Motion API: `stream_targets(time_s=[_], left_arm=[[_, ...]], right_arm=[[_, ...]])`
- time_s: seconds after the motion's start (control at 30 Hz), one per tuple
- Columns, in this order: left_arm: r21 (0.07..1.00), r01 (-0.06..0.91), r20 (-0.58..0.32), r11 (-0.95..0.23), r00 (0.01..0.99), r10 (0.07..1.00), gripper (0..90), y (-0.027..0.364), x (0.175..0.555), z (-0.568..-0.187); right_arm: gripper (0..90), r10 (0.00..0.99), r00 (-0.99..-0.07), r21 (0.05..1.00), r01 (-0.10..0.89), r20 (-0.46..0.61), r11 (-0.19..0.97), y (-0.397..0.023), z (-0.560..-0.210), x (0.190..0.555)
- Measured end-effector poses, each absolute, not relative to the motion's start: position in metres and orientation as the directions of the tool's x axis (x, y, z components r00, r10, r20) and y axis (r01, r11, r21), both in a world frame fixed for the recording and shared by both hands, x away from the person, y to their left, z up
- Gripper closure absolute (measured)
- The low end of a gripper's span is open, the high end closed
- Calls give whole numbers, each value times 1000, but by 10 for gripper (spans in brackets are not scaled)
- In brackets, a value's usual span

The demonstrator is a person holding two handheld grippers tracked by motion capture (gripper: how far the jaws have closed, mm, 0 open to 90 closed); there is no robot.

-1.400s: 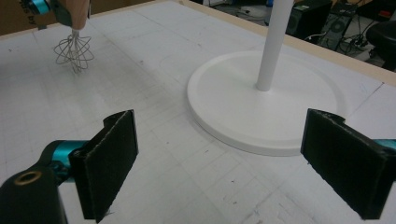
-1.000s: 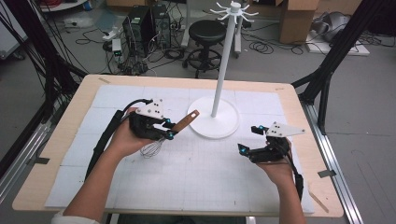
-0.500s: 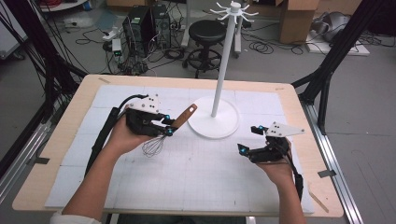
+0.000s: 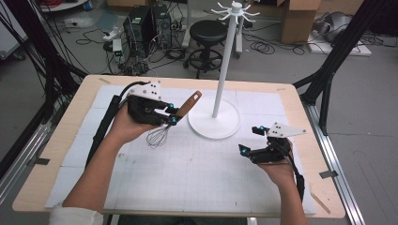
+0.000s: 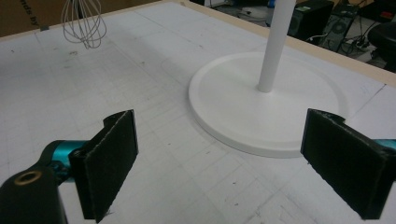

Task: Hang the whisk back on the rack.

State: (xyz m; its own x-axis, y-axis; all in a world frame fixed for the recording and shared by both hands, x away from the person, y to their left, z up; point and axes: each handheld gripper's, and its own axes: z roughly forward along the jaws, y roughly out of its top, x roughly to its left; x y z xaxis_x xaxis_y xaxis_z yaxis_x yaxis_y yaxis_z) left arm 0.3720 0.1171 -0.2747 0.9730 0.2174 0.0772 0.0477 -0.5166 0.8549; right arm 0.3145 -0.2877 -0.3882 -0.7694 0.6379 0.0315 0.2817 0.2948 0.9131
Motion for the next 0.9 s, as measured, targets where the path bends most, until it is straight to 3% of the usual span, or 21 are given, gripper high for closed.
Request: stream_targets(time_s=[0.63, 0.9], left_arm=[[888, 19, 90, -459, 972, 215, 710, 93, 400, -209], [901, 25, 80, -434, 971, 224, 710, 85, 405, -199]], right_arm=[[101, 638, -770, 914, 283, 35, 292, -288, -388, 314], [101, 636, -771, 916, 277, 32, 289, -289, -388, 314]])
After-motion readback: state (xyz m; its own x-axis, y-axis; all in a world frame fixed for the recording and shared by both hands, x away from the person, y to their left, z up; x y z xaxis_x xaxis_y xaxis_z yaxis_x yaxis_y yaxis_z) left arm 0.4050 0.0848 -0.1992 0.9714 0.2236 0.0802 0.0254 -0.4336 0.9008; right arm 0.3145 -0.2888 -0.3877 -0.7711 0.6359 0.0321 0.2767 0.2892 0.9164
